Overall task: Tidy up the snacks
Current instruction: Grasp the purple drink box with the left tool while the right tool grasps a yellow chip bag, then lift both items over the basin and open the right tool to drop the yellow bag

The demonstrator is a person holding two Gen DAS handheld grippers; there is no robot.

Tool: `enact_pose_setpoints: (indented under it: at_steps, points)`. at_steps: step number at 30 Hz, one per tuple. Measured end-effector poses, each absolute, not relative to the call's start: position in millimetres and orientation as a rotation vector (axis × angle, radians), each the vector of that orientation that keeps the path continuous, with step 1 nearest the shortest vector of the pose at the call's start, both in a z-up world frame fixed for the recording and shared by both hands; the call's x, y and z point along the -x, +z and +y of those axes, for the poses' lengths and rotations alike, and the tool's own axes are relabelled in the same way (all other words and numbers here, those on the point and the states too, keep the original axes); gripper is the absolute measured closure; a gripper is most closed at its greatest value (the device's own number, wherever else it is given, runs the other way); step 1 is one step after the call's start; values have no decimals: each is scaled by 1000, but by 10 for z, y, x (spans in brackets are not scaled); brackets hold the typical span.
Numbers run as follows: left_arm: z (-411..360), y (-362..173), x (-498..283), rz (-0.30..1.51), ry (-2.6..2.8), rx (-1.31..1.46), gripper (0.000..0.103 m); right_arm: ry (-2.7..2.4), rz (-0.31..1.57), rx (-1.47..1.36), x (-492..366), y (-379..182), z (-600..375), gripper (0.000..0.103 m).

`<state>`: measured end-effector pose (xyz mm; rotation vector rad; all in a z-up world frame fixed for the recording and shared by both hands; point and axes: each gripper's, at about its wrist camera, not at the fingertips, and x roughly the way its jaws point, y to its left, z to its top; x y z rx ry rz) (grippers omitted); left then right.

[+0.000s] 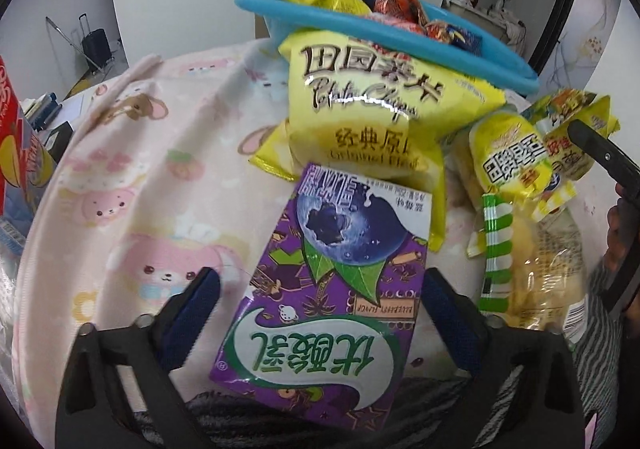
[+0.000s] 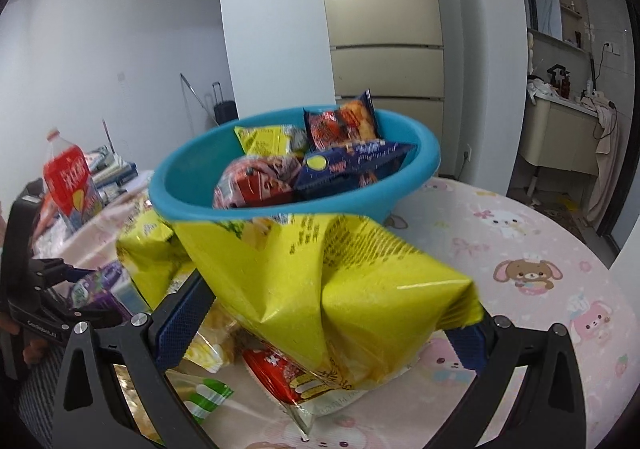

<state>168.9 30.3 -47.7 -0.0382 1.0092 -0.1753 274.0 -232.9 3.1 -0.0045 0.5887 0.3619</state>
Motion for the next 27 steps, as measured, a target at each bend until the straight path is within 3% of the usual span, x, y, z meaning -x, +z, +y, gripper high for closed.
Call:
enact_pose_setpoints:
  at_steps: [8,10,13,27]
  points:
    - [293,-489,-1680,1012,-173,36,30,348,598,-11,-2768,5,-2371,4]
    - [282,-483,-1671,1010,-178,33,31,349,598,-23,-2768,9,-2403,21]
    - [276,-459,-1654,999,-185,31,33,332,580,-19,-2741,45,-2415,25]
    - [344,-219,-1454,903,-206,57,34,308,450,-4,-2573,259,-2450,27]
